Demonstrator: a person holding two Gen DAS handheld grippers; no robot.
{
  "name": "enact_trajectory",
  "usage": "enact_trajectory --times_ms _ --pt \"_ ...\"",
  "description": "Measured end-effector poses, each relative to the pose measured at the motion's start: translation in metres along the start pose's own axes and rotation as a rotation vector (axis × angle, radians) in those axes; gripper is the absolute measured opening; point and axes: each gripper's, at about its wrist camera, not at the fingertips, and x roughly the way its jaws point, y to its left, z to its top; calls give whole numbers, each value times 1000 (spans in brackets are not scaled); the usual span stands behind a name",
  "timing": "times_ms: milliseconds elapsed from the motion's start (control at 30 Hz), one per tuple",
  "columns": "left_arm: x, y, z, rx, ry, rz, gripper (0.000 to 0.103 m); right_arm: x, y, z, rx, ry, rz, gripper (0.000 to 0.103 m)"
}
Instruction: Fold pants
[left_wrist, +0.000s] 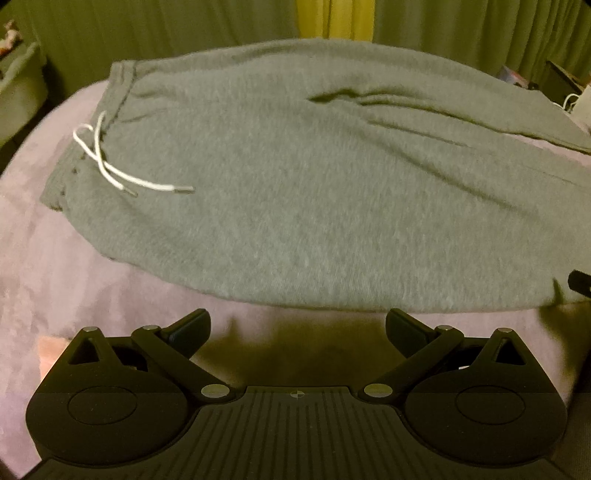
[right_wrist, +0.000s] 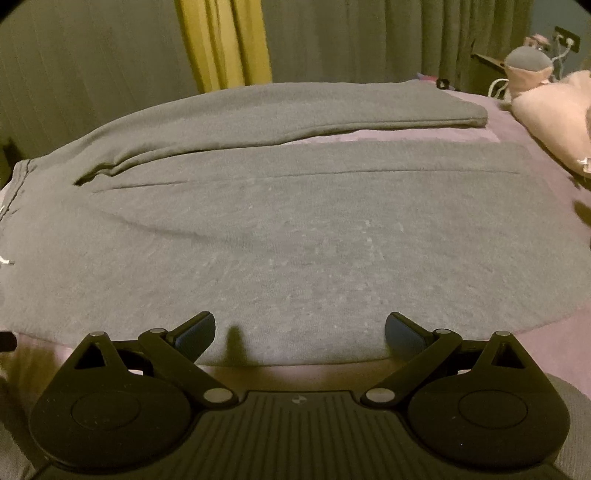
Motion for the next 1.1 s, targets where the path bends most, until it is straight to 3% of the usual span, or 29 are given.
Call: enact_trajectory --times_ms 100,233,367,433,567,633,767,933,1100 --pt "-8 -1 11 -36 -51 3 103 -4 0 3 -9 -15 38 99" --pt "-17 -1 50 -149 -140 -25 103 -6 -8 18 1 -53 63 99" --pt "-5 -11 104 -208 -260 81 103 -1 -30 49 102 -112 51 99" --pt "14 -16 128 -251 -277 146 103 2 -45 72 223 -157 65 99" --pt "63 -12 155 -376 -251 188 103 15 -61 119 357 -290 83 99" --pt "90 -7 155 -413 -246 218 103 38 -55 154 292 -263 81 99" --pt "123 1 148 -360 -226 343 103 91 -44 216 248 -190 13 99" --pt "121 14 144 -417 -389 479 103 171 -39 304 343 -131 -48 99" --pt "125 10 151 -334 -416 561 103 250 -38 365 402 -47 -138 99"
